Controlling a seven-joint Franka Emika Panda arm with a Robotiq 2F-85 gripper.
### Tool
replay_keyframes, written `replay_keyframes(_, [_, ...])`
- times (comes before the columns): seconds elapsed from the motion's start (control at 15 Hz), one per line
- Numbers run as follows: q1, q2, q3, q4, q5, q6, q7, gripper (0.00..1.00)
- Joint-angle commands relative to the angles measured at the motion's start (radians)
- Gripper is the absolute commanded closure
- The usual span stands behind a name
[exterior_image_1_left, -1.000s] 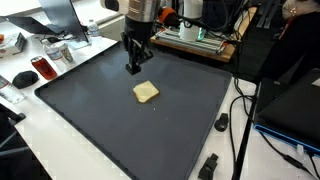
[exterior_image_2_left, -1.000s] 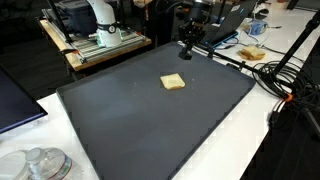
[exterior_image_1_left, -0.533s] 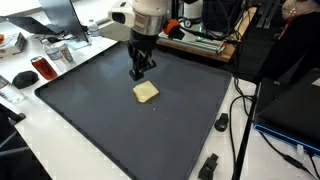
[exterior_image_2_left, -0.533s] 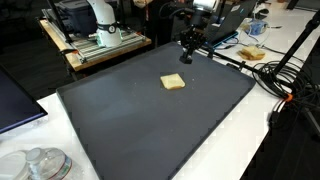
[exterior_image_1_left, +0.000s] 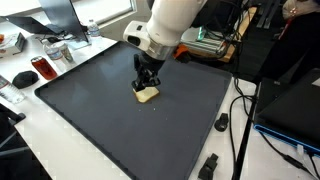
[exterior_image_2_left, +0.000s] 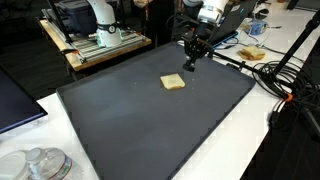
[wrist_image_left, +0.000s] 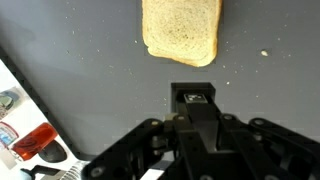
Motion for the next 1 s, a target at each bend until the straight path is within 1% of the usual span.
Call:
replay_keyframes(0.0, [0.042,0.054,-0.018,0.049,-0.070,-0.019,0.081,0.95])
replay_keyframes(0.33, [0.062,0.053,-0.010,0.006,-0.151,-0.002,0.149,0.95])
replay_keyframes(0.53, [0.068,0.018,-0.001,-0.050,-0.197,0.026,0.189,0.94])
replay_keyframes(0.73, [0.057,-0.025,0.017,-0.113,-0.223,0.074,0.219,0.94])
replay_keyframes(0.93, [0.029,-0.094,0.028,-0.203,-0.224,0.169,0.238,0.94])
